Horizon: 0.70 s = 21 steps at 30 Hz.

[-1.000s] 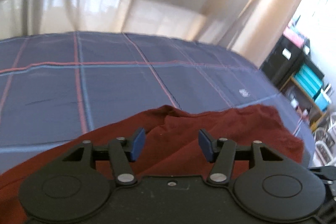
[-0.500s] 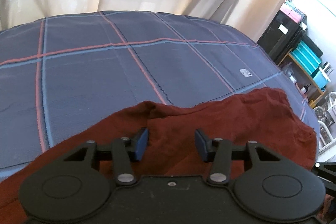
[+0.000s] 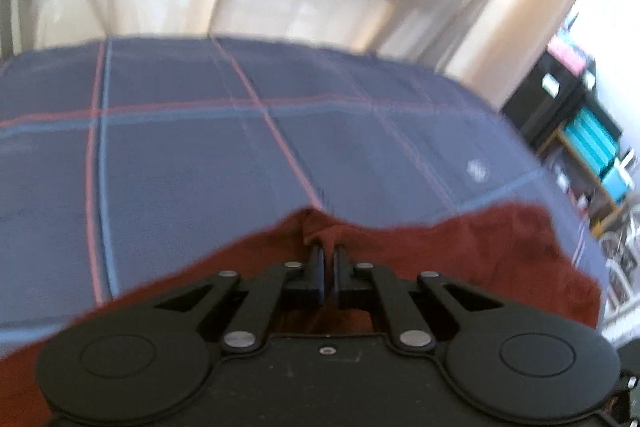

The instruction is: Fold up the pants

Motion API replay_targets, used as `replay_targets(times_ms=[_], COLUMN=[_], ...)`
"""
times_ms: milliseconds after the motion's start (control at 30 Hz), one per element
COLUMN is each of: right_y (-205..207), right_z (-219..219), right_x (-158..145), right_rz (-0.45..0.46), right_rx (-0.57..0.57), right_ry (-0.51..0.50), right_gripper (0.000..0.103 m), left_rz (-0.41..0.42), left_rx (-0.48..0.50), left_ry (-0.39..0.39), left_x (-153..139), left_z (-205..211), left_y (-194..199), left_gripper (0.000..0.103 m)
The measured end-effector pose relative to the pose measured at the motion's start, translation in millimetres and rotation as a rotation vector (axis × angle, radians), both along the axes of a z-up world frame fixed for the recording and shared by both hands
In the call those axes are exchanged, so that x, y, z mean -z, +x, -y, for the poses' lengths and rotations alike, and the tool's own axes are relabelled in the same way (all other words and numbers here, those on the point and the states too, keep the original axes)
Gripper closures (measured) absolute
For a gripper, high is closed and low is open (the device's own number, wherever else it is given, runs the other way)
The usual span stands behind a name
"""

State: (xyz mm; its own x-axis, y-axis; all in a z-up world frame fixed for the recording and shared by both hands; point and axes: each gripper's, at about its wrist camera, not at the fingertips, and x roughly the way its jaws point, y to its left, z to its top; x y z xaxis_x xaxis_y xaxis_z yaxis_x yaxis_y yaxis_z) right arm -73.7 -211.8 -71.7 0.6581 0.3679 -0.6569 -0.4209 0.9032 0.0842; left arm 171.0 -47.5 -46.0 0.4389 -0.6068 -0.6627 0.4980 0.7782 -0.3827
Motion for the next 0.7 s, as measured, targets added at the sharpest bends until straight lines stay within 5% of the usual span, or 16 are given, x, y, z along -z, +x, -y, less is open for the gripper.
replay_targets(times_ms=[167, 333, 433, 500, 600, 700], right_y=[-10.2, -16.3, -16.6, -18.5, -23.9, -33.2], right_z=[0.8, -7.6, -8.4, -3.4, 15.0, 47.0], right_x=[-16.0, -6.1, 5.9, 3.2, -10.1, -29.3], right_rz=[0.038, 0.003, -0.029, -0.053, -0.057, 0.016], right_rx=[-0.007, -0.031, -0.016, -0.022, 0.006, 0.151], right_ry=[0.015, -0.011, -0.004, 0.027, 0.110, 0.166], right_gripper=[0.100, 0.102, 0.100, 0.074, 0.056, 0.038], left_rz=[0.052, 0.039, 0.061, 0.062, 0.113, 0.128], left_rx=[-0.036, -0.028, -0.051, -0.079, -0.082, -0.069], left_ry=[-0.002, 0.103, 0.085, 0.091, 0.047, 0.006], left_x=[-13.6, 15.6, 19.2, 10.3, -15.1, -34.8], left_z=[2.8, 21.4, 15.7, 6.6, -14.4, -33.7], left_y=[17.6, 27.7, 22.4, 16.1, -7.9, -44.7], left_gripper=[0.000, 0.000, 0.000, 0.000, 0.000, 0.000])
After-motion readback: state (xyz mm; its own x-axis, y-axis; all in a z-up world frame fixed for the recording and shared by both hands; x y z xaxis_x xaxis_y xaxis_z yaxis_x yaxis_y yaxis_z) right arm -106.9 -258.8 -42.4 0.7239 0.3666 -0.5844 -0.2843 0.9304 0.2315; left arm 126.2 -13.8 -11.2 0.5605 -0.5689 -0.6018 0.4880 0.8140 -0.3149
